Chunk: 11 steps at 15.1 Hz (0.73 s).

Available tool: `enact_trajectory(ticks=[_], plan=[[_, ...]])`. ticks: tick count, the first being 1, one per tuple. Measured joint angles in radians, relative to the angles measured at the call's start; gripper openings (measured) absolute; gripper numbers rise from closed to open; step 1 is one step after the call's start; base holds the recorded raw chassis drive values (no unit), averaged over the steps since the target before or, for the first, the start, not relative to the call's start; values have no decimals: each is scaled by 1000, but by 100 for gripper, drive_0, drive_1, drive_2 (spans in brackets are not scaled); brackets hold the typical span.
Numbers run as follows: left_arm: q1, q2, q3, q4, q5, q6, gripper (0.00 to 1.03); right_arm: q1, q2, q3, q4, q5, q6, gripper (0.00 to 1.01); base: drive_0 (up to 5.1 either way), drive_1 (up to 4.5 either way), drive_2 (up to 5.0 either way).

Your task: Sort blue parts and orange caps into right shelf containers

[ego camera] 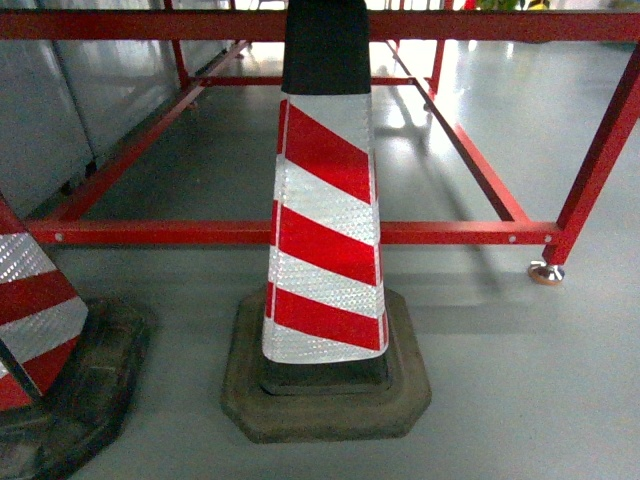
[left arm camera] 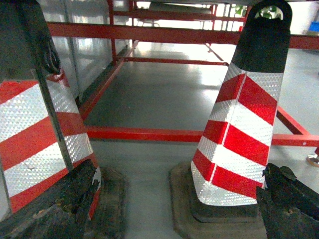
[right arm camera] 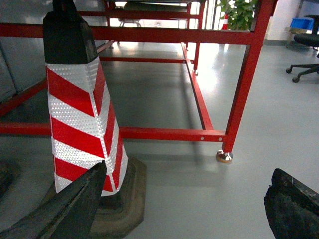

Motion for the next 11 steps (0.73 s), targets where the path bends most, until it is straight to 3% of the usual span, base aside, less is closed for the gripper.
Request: enact_trajectory(ticks=[11], plan=[[0,0,0,0,0,0,98,0,0,0,0,0,0,98,0,0,0]])
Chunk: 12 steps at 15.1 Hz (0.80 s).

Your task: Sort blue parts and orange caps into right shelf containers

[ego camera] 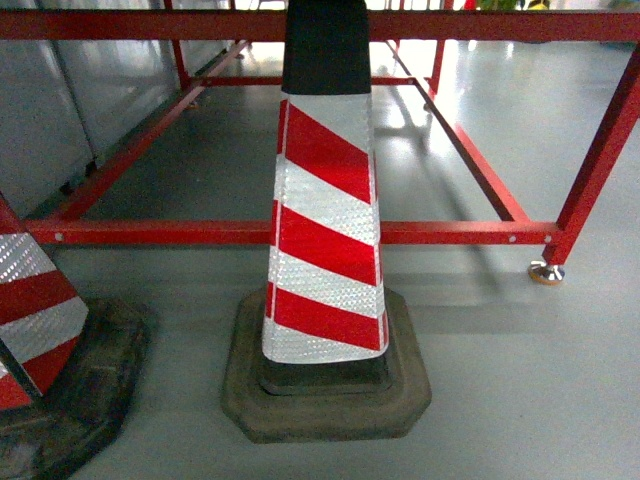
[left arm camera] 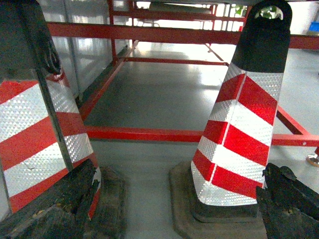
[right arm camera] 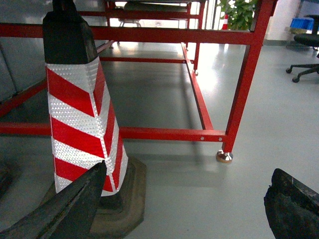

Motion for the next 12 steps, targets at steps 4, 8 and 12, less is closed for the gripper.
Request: enact_trajectory(ticks=[4,8,12], plan=[[0,0,0,0,0,0,98,0,0,0,0,0,0,98,0,0,0],[0,0,0,-3,0,0,98,0,0,0,-3,0,0,98,0,0,0],[0,0,0,0,-2,0,98,0,0,0,-2,0,0,98,0,0,0]])
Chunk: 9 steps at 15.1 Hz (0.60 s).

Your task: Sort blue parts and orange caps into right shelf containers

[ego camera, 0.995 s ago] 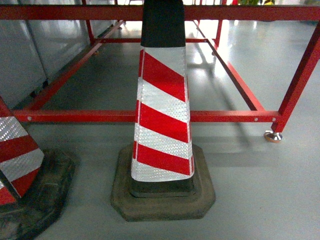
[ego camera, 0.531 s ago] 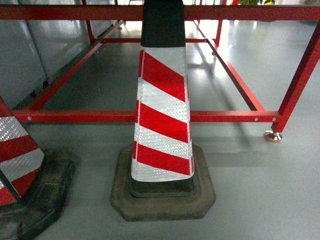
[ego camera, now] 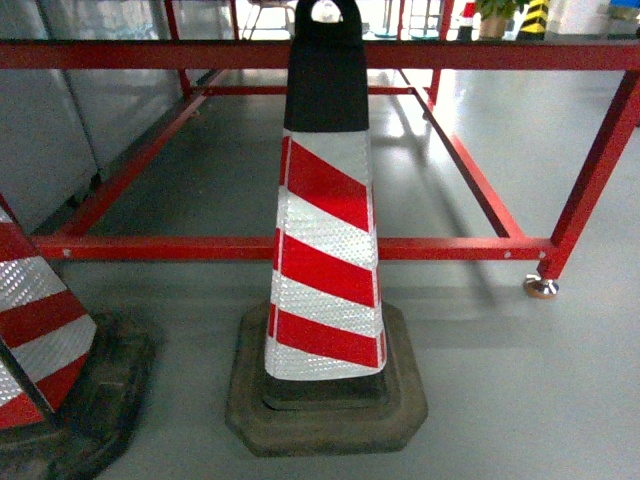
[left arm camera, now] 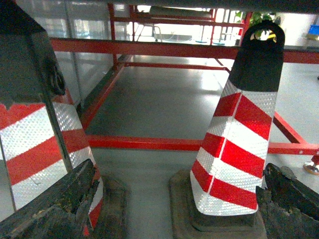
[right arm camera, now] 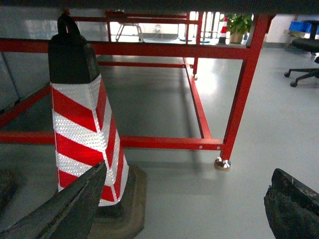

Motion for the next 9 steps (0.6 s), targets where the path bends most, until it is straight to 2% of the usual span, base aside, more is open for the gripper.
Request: enact_trajectory(ticks=[9], plan=[[0,0,0,0,3,9,98,0,0,0,2,1,8,98,0,0,0]])
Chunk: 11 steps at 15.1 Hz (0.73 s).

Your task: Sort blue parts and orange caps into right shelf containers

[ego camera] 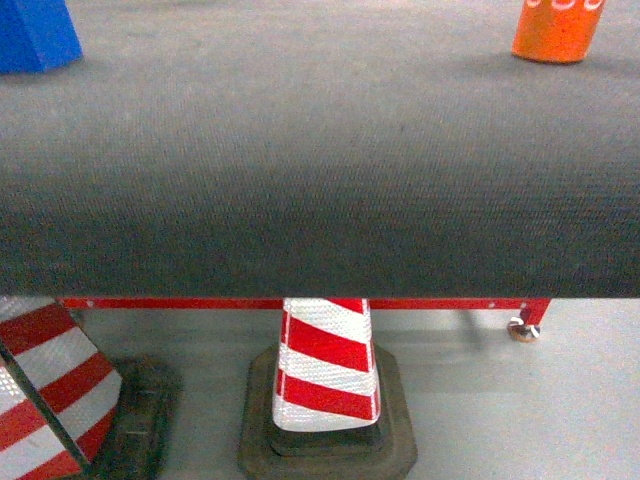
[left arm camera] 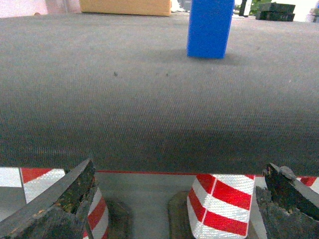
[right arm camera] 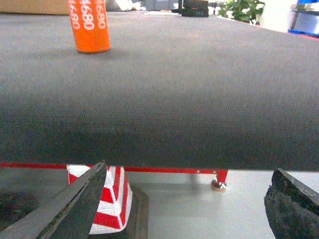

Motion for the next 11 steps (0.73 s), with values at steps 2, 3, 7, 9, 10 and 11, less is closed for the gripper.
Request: enact_trajectory(ticks=[2,3,7,9,10,11], plan=[[0,0,0,1,0,2,98,0,0,0,1,0,2,98,0,0,0],[0,0,0,0,0,2,98,0,0,0,-1,0,1,98,0,0,0],[0,0,0,1,0,2,98,0,0,0,0,-1,1,98,0,0,0],[0,0,0,1,0,2,98,0,0,0,-1,0,2,98,0,0,0],[0,0,0,1,0,2,98,0,0,0,-1,0,2,98,0,0,0],[0,0,0,4,0,2,98,0,0,0,3,0,1,98,0,0,0]])
